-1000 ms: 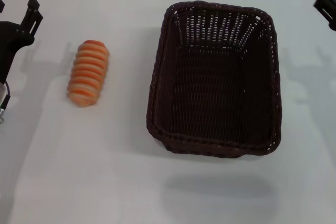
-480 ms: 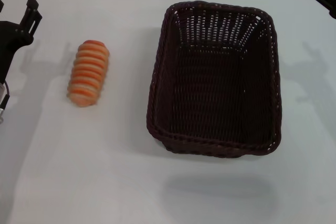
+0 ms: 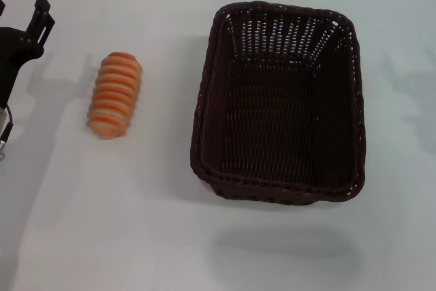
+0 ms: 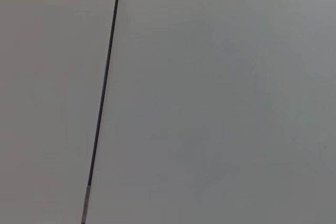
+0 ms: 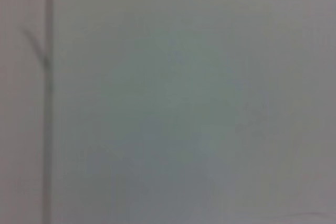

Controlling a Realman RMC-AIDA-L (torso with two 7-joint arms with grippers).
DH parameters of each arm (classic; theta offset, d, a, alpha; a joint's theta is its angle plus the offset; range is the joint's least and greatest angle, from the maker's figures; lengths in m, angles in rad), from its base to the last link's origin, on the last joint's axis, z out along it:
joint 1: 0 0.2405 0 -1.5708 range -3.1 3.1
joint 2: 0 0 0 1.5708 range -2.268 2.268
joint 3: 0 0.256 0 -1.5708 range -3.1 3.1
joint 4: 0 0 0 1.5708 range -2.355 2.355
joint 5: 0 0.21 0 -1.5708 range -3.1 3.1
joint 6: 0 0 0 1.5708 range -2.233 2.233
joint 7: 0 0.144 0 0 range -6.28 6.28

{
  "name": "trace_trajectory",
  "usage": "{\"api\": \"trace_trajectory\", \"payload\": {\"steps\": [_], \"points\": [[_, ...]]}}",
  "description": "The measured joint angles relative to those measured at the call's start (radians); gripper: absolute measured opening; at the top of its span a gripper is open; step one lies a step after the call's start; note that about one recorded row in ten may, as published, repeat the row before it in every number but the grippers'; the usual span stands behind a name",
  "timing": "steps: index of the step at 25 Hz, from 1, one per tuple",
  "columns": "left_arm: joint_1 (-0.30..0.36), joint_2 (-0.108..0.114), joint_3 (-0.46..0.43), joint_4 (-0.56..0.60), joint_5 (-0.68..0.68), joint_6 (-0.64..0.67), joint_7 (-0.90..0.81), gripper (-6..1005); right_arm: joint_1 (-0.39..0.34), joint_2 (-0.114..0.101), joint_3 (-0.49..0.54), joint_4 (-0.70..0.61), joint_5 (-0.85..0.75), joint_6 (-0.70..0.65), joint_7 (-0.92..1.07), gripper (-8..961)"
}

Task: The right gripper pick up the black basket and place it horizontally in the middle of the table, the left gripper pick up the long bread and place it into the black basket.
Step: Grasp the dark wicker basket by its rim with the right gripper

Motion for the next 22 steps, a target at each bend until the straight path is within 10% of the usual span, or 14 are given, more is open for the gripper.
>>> {"api": "trace_trajectory", "payload": {"steps": [7, 22], "points": [[-0.001, 0.000, 0.005, -0.006, 0.000, 0.000, 0.000, 779, 0.070, 0.002, -0.145, 0.094, 0.008, 0.451, -0.108, 840], [-0.002, -0.002, 0.011, -0.005, 0.000, 0.000, -0.005, 778, 0.211, -0.004, -0.236, 0.166, 0.172, 0.725, -0.340, 839]]}}
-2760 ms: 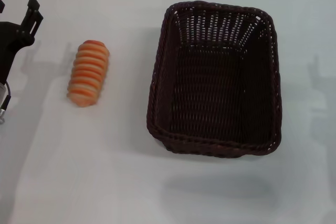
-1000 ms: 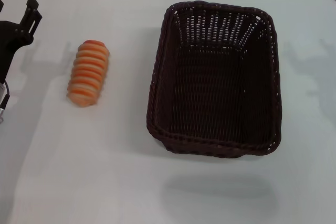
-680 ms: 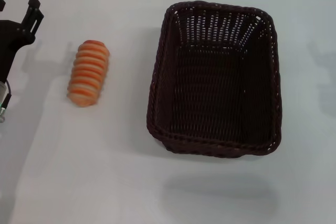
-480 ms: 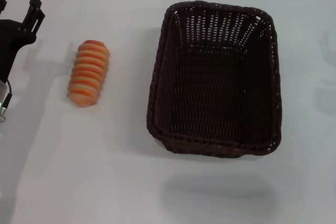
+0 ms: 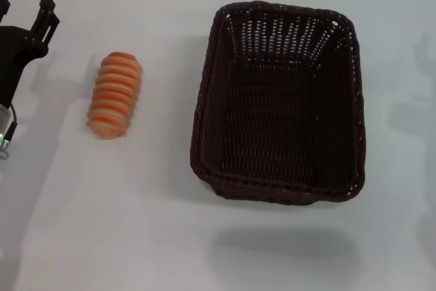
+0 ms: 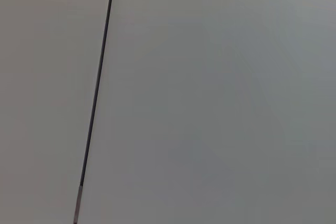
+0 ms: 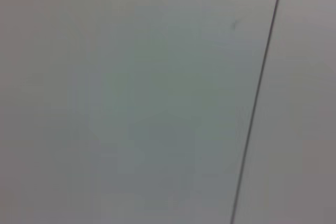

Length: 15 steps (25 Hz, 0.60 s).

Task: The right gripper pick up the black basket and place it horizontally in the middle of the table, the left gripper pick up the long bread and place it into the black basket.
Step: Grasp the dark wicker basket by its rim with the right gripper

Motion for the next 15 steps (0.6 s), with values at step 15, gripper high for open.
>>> {"api": "trace_trajectory", "payload": {"steps": [15], "points": [[0.001, 0.000, 0.000, 0.004, 0.000, 0.001, -0.003, 778, -0.115, -0.010, 0.142, -0.144, 0.367, -0.634, -0.212, 839]]}}
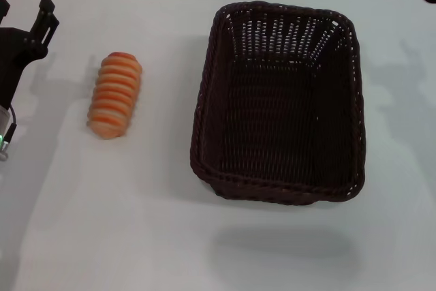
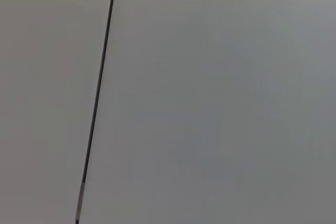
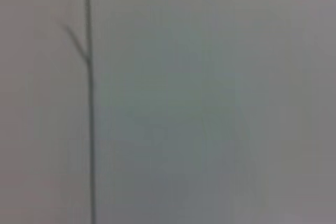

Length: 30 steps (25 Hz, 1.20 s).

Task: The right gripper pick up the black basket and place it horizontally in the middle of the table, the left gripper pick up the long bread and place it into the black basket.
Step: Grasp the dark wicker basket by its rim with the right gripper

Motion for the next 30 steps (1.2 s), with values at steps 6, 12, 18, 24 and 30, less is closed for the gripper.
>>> {"api": "trace_trajectory", "payload": {"steps": [6, 12, 18, 24, 30], "points": [[0.001, 0.000, 0.000, 0.000, 0.000, 0.000, -0.001, 777, -0.001, -0.005, 0.060, 0.043, 0.052, -0.178, -0.014, 838], [-0.001, 0.000, 0.000, 0.000, 0.000, 0.000, -0.001, 777, 0.028, -0.037, 0.160, 0.118, 0.128, -0.513, -0.009, 838], [0.001, 0.000, 0.000, 0.001, 0.000, 0.000, 0.000, 777, 0.091, -0.061, 0.206, 0.155, -0.123, -0.652, 0.048, 839], [-0.001, 0.000, 0.000, 0.001, 0.001, -0.001, 0.002, 777, 0.149, 0.016, 0.217, 0.223, -0.536, -0.499, 0.124, 840], [-0.001, 0.000, 0.000, 0.002, 0.001, -0.008, 0.004, 776, 0.154, 0.013, 0.105, 0.273, -0.583, -0.154, 0.138, 840]]}}
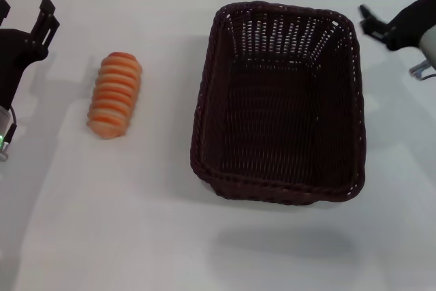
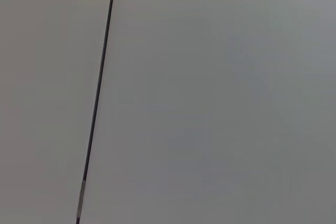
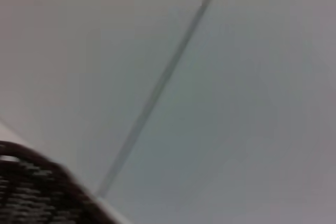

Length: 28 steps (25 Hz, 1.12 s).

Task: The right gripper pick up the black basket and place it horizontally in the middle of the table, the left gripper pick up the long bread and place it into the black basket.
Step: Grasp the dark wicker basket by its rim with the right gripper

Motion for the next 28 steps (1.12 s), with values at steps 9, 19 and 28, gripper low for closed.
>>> {"api": "trace_trajectory", "payload": {"steps": [9, 19, 28], "points": [[-0.002, 0.000, 0.000, 0.000, 0.000, -0.002, -0.001, 776, 0.015, -0.003, -0.166, 0.102, -0.255, 0.558, 0.268, 841], [-0.004, 0.000, 0.000, 0.010, -0.001, -0.002, -0.006, 776, 0.027, -0.005, -0.185, 0.357, -0.545, 0.957, 1.143, 840], [-0.003, 0.000, -0.001, 0.012, -0.001, -0.002, -0.006, 775, 0.034, -0.008, -0.199, 0.442, -0.708, 0.993, 1.268, 838]]}}
